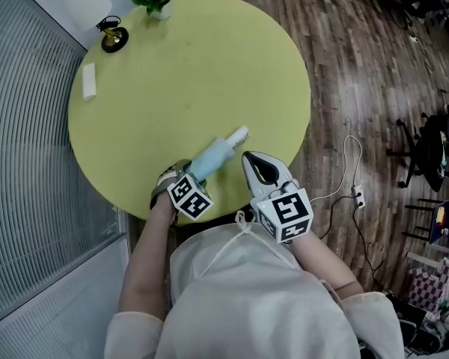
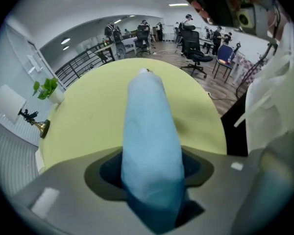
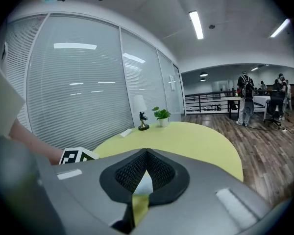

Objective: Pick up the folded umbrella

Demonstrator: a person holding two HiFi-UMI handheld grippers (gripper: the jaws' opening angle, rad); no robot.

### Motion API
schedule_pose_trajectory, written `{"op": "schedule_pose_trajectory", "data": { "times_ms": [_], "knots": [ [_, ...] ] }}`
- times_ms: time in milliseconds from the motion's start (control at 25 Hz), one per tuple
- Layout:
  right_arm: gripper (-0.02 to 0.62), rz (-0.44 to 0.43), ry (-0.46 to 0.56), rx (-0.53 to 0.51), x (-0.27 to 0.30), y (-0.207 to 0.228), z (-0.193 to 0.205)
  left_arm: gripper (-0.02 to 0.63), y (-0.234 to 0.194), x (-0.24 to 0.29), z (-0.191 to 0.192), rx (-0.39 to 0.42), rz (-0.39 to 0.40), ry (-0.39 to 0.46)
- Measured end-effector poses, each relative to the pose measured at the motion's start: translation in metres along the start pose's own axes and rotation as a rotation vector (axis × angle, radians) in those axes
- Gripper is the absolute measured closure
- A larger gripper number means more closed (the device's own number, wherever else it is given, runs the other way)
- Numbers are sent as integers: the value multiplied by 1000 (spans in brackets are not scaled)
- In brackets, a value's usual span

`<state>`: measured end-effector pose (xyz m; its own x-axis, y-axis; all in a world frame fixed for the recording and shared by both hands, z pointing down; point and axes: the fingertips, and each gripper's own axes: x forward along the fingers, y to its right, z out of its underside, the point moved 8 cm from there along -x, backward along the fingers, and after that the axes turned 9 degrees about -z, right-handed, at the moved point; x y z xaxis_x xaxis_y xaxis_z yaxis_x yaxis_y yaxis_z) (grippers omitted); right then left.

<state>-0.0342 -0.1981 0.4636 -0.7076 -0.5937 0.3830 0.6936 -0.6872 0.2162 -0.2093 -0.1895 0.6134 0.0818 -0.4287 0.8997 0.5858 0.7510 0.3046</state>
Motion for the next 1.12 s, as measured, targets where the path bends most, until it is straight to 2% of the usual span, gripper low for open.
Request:
{"op": "schedule_pose_trajectory", "data": {
  "times_ms": [120,240,400,720,840,1040,1120],
  "knots": [
    [595,-25,22,-11,-2,4,-9,325,-11,-16,-6,-83,-48,41],
    [595,-41,46,-27,-2,7,-19,324,-22,-37,-18,-127,-86,79],
    [595,-66,71,-59,-1,8,-35,324,-41,-76,-41,-194,-164,180],
    [595,-117,107,-117,4,4,-63,324,-82,-146,-54,-463,-424,498],
    [595,-129,121,-140,6,6,-74,324,-93,-176,-57,-547,-497,588],
    [595,-157,156,-178,9,5,-92,324,-103,-233,-57,-749,-606,824],
    [595,-172,175,-190,11,3,-99,324,-103,-250,-52,-808,-663,883]
  ]
}}
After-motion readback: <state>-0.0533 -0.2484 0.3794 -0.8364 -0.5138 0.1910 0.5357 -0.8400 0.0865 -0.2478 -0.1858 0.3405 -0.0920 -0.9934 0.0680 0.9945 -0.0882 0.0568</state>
